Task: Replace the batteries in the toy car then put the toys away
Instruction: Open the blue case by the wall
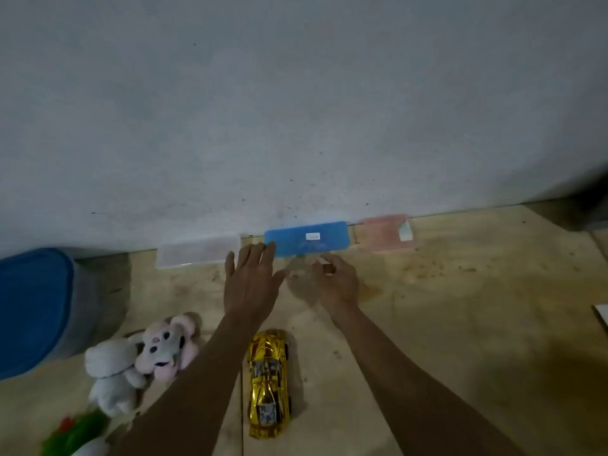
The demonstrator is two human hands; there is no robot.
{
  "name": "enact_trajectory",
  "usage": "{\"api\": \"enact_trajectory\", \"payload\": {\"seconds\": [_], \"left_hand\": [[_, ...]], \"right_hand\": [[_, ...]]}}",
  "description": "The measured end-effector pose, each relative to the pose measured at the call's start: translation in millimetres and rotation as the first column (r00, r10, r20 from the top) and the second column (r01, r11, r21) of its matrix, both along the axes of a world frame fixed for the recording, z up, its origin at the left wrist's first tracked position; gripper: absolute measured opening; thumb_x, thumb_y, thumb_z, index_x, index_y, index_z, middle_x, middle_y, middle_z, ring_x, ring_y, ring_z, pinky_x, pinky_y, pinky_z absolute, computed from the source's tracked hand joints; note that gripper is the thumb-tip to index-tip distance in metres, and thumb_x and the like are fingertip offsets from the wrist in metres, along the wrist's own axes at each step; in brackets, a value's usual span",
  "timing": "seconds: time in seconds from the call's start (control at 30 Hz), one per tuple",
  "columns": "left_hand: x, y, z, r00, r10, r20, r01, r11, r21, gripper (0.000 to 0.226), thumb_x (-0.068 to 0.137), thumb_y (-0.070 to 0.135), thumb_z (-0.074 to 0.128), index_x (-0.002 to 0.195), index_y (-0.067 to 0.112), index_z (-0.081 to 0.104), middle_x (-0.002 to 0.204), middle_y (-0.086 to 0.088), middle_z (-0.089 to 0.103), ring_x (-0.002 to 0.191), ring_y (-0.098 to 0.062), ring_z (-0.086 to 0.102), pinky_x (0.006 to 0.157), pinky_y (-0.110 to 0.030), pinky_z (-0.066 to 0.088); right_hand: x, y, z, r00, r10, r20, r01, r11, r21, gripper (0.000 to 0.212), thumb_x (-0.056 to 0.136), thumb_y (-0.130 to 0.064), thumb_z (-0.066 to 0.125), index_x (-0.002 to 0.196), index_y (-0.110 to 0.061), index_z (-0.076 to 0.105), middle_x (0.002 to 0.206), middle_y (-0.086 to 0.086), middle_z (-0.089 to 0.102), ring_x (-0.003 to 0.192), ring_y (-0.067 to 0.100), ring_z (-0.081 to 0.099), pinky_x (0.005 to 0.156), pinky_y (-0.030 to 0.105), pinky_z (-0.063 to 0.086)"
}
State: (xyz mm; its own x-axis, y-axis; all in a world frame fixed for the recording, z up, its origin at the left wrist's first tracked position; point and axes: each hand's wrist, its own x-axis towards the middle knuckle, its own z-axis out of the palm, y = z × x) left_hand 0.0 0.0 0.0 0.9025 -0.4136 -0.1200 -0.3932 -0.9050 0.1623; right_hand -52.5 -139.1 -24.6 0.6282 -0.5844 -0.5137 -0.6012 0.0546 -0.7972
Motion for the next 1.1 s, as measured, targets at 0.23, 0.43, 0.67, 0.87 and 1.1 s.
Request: {"api": "enact_trajectory", "payload": {"seconds": [0.23, 0.43, 0.67, 0.87, 1.1], "left_hand": [[36.7, -5.5, -31.5, 0.997, -0.005, -0.072, 0.006, 1.0, 0.021, 0.061, 0.097, 0.034, 0.062, 0.152, 0.017, 0.041, 0.151, -0.007, 0.047, 0.143, -0.029, 0.036, 0.12, -0.049, 0.024], [50.3, -14.4, -59.1, 0.998, -0.035, -0.05, 0.035, 0.999, -0.011, 0.052, 0.088, 0.032, 0.073, 0.136, 0.014, 0.062, 0.135, -0.016, 0.059, 0.127, -0.04, 0.051, 0.105, -0.049, 0.039], [57.0, -11.0, -85.0, 0.978, -0.101, 0.184, 0.104, 0.995, -0.008, 0.048, 0.085, 0.036, 0.077, 0.125, 0.012, 0.069, 0.123, -0.015, 0.064, 0.113, -0.039, 0.058, 0.092, -0.05, 0.049], [61.2, -4.0, -92.2, 0.943, -0.176, 0.282, 0.171, 0.984, 0.043, 0.048, 0.092, 0.047, 0.054, 0.126, 0.016, 0.067, 0.123, -0.01, 0.063, 0.109, -0.037, 0.057, 0.085, -0.047, 0.044], [62.7, -4.8, -84.1, 0.947, -0.195, 0.255, 0.18, 0.98, 0.081, 0.049, 0.093, 0.047, 0.047, 0.126, 0.017, 0.066, 0.123, -0.01, 0.063, 0.111, -0.035, 0.058, 0.086, -0.047, 0.044]], "right_hand": [[30.2, 10.3, -18.2, 0.971, -0.218, -0.095, 0.232, 0.958, 0.169, 0.033, 0.094, -0.035, 0.069, 0.121, -0.016, 0.069, 0.106, 0.003, 0.074, 0.092, 0.019, 0.07, 0.088, 0.035, 0.058], [46.2, 13.2, -28.8, 0.937, -0.325, -0.129, 0.349, 0.887, 0.303, 0.019, 0.095, -0.025, 0.068, 0.089, -0.008, 0.074, 0.069, 0.004, 0.07, 0.056, 0.012, 0.061, 0.055, 0.025, 0.052], [56.8, 14.9, -27.0, 0.909, -0.378, -0.174, 0.416, 0.816, 0.4, 0.027, 0.096, -0.027, 0.067, 0.085, -0.003, 0.069, 0.061, 0.006, 0.063, 0.038, 0.009, 0.052, 0.041, 0.022, 0.044], [52.5, 12.5, -20.1, 0.909, -0.383, -0.162, 0.412, 0.778, 0.474, 0.026, 0.096, -0.027, 0.068, 0.093, -0.002, 0.069, 0.065, 0.006, 0.063, 0.046, 0.009, 0.057, 0.042, 0.018, 0.045], [51.0, 13.4, -18.2, 0.907, -0.388, -0.166, 0.418, 0.771, 0.481, 0.034, 0.092, -0.033, 0.071, 0.102, 0.0, 0.069, 0.077, 0.012, 0.067, 0.069, 0.025, 0.062, 0.042, 0.019, 0.045]]}}
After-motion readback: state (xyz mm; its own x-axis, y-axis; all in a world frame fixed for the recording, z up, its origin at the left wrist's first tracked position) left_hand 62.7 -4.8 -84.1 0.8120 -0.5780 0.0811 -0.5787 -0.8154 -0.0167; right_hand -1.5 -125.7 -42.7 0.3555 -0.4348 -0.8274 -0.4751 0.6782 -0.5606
